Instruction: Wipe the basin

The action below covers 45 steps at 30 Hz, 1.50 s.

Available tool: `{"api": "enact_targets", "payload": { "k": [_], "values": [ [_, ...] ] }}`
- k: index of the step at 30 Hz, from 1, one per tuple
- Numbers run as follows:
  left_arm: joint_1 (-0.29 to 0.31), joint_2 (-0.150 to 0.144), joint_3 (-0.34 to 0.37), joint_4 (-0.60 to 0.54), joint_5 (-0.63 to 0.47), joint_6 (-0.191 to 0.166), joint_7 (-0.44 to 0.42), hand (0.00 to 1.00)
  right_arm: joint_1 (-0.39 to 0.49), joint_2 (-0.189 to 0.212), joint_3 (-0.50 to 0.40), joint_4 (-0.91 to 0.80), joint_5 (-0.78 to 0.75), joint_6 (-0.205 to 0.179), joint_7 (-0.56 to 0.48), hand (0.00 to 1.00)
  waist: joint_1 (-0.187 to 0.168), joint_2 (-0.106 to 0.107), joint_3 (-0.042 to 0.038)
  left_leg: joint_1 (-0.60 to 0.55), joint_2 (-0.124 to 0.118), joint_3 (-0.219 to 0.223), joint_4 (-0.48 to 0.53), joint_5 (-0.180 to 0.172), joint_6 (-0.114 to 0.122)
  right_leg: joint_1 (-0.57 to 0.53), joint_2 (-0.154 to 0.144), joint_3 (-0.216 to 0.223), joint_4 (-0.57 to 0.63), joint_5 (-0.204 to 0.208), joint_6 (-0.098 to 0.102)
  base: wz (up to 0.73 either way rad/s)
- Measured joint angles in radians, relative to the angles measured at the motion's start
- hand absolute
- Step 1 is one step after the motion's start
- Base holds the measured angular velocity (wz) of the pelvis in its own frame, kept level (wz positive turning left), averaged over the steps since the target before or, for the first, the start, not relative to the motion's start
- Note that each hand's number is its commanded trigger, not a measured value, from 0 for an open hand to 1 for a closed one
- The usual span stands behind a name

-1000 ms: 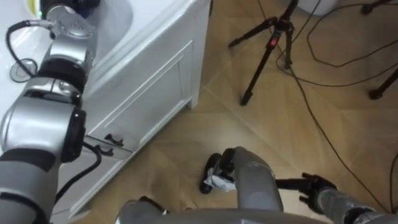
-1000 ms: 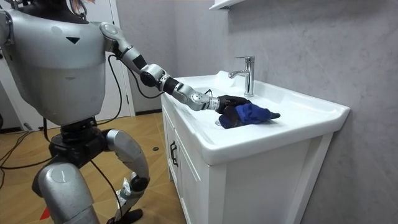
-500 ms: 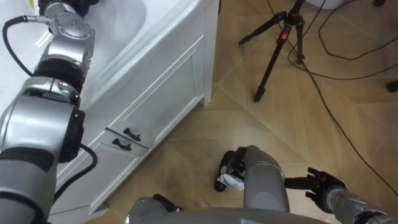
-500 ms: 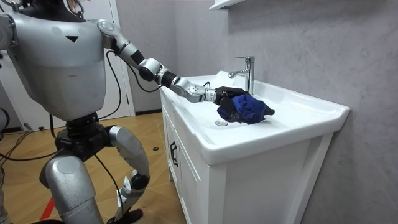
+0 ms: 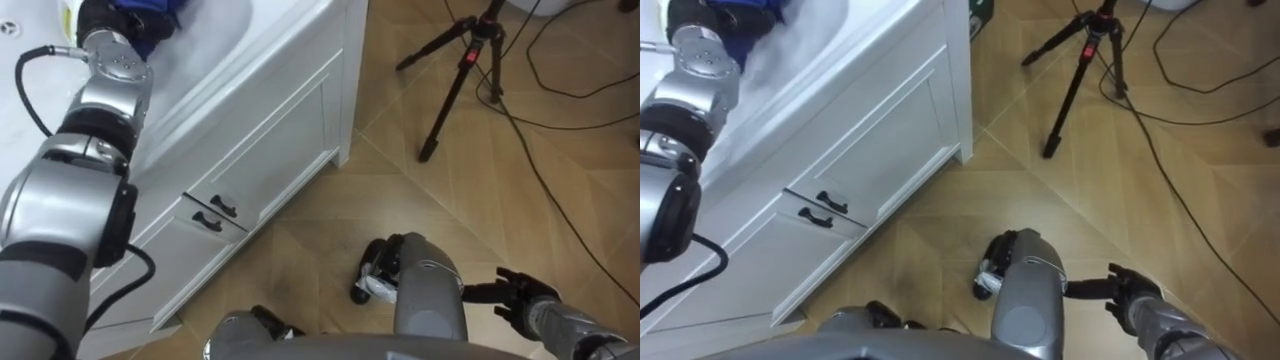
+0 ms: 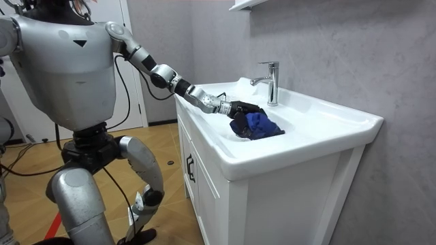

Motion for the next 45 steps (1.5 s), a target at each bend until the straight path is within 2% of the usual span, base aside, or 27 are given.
{"api": "enact_targets", "payload": {
  "k": [5,10,15,18,21,22,24,27,30,32,35,37,41,42,45],
  "values": [
    [0.001,0.001,-0.016,0.048,0.001,0.031,-0.078,1.00,-0.002,-0.004,-0.001,0.009,-0.003,0.014,0.000,0.00,0.011,0.003,-0.0001,-0.002,-0.008,-0.016,-0.002,0.005,0.009,0.011,-0.012,-0.016,-0.004,0.004,0.006,0.12],
    [0.004,0.024,-0.021,0.067,0.003,0.089,-0.158,1.00,-0.002,-0.008,-0.020,0.008,-0.008,0.037,0.001,0.00,0.015,0.004,-0.0005,-0.010,-0.010,-0.018,-0.002,0.006,0.014,0.011,-0.019,-0.021,-0.005,0.005,0.006,0.04],
    [0.005,0.032,-0.043,0.067,0.039,0.104,-0.196,1.00,-0.003,-0.011,-0.022,0.008,-0.019,0.047,-0.001,0.00,0.014,0.011,-0.0025,-0.005,-0.013,-0.017,-0.006,0.008,0.016,0.023,-0.025,-0.036,-0.009,0.006,0.004,0.01],
    [0.005,0.032,-0.049,0.067,0.139,0.107,-0.217,1.00,-0.003,-0.012,-0.042,0.004,-0.048,0.048,0.000,0.00,0.012,0.015,-0.0034,-0.003,-0.017,-0.019,-0.010,0.009,0.018,0.029,-0.030,-0.043,-0.011,0.007,0.006,0.04],
    [0.007,0.032,-0.110,0.067,0.261,0.108,-0.217,1.00,-0.016,-0.027,-0.050,0.002,-0.084,0.055,0.009,0.00,-0.001,0.016,-0.0037,-0.003,-0.049,-0.022,-0.037,0.019,0.031,0.027,-0.061,-0.044,-0.007,0.009,0.012,0.15],
    [0.007,0.032,-0.117,0.066,0.290,0.109,-0.217,1.00,-0.018,-0.029,-0.053,0.002,-0.090,0.056,0.011,0.00,-0.003,0.017,-0.0038,-0.003,-0.052,-0.021,-0.040,0.021,0.033,0.026,-0.064,-0.044,-0.007,0.010,0.014,0.14],
    [0.008,0.032,-0.128,0.067,0.377,0.126,-0.219,1.00,-0.022,-0.030,-0.071,0.004,-0.121,0.057,0.017,0.00,-0.008,0.017,-0.0037,-0.002,-0.065,-0.022,-0.050,0.024,0.037,0.026,-0.075,-0.045,-0.007,0.012,0.018,0.08],
    [0.009,0.037,-0.129,0.067,0.456,0.149,-0.233,1.00,-0.019,-0.030,-0.084,0.002,-0.161,0.058,0.027,0.00,-0.007,0.018,-0.0041,-0.001,-0.070,-0.022,-0.054,0.025,0.040,0.027,-0.077,-0.046,-0.011,0.016,0.023,0.02],
    [0.030,0.048,-0.129,0.064,0.516,0.151,-0.242,1.00,-0.012,-0.030,-0.115,0.003,-0.166,0.064,0.033,0.00,-0.010,0.027,-0.0086,0.002,-0.070,-0.022,-0.064,0.026,0.041,0.037,-0.075,-0.057,-0.023,0.019,0.025,0.00],
    [0.052,0.055,-0.130,0.064,0.542,0.156,-0.257,1.00,-0.009,-0.030,-0.126,0.003,-0.187,0.078,0.032,0.00,-0.010,0.033,-0.0086,0.020,-0.071,-0.020,-0.076,0.028,0.038,0.054,-0.072,-0.060,-0.030,0.018,0.028,0.00],
    [0.082,0.074,-0.129,0.067,0.562,0.165,-0.278,1.00,-0.007,-0.030,-0.133,-0.002,-0.239,0.077,0.031,0.00,-0.012,0.041,-0.0103,0.039,-0.086,-0.021,-0.107,0.038,0.036,0.069,-0.073,-0.060,-0.043,0.020,0.035,0.00],
    [0.104,0.093,-0.124,0.068,0.580,0.165,-0.281,1.00,-0.007,-0.030,-0.138,-0.003,-0.265,0.077,0.029,0.00,0.000,0.040,-0.0099,0.049,-0.096,-0.021,-0.125,0.043,0.030,0.072,-0.074,-0.059,-0.046,0.019,0.038,0.00],
    [0.146,0.109,-0.120,0.052,0.622,0.168,-0.281,1.00,0.005,-0.030,-0.139,-0.004,-0.299,0.079,0.017,0.00,0.015,0.044,-0.0134,0.068,-0.104,-0.023,-0.153,0.053,0.026,0.095,-0.075,-0.072,-0.057,0.015,0.044,0.05],
    [0.165,0.113,-0.112,0.042,0.630,0.170,-0.282,1.00,0.009,-0.030,-0.139,-0.003,-0.317,0.084,0.014,0.00,0.018,0.046,-0.0212,0.070,-0.107,-0.027,-0.163,0.057,0.024,0.102,-0.074,-0.078,-0.063,0.014,0.047,0.09],
    [0.220,0.116,-0.076,0.036,0.635,0.170,-0.281,1.00,0.013,-0.030,-0.158,0.002,-0.355,0.097,0.015,0.00,0.020,0.054,-0.0305,0.105,-0.120,-0.034,-0.206,0.073,0.017,0.144,-0.070,-0.095,-0.088,0.016,0.057,0.11]
  ]
}}
